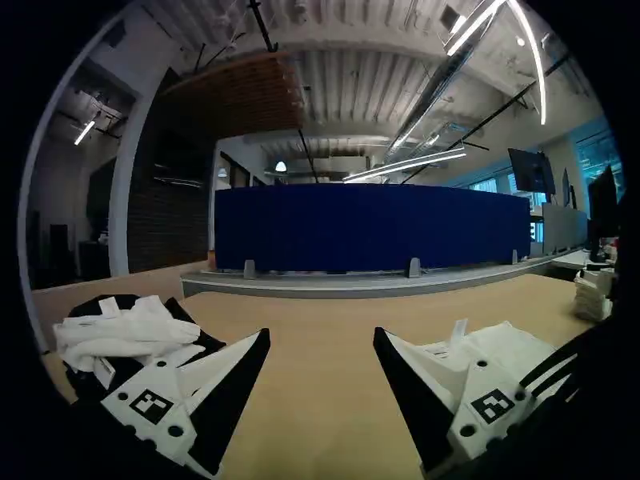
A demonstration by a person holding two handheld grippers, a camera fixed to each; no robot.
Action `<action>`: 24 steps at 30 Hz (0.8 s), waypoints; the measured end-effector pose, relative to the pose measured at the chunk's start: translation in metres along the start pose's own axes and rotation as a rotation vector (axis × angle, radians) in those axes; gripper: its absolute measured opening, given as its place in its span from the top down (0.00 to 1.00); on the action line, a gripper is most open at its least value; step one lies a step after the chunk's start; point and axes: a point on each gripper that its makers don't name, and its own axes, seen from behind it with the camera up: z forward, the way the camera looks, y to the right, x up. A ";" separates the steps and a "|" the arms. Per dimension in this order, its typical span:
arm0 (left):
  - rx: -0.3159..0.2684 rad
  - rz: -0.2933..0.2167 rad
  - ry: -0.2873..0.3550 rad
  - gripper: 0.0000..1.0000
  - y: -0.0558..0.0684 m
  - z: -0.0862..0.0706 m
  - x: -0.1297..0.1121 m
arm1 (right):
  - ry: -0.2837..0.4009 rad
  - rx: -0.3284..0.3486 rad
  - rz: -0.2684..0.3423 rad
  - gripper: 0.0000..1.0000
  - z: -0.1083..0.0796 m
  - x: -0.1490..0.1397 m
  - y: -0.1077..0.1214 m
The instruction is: Fold towel
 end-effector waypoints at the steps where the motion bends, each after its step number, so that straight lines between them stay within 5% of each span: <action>1: 0.000 0.000 0.003 0.04 0.000 0.000 0.001 | 0.000 0.000 0.000 0.01 0.000 0.000 0.000; 11: -0.012 0.005 0.006 0.04 0.006 0.003 0.018 | 0.020 -0.009 0.026 0.01 -0.002 0.028 0.002; 24: -0.024 -0.004 -0.018 0.04 0.008 0.000 0.086 | 0.026 -0.027 0.004 0.01 -0.008 0.103 0.007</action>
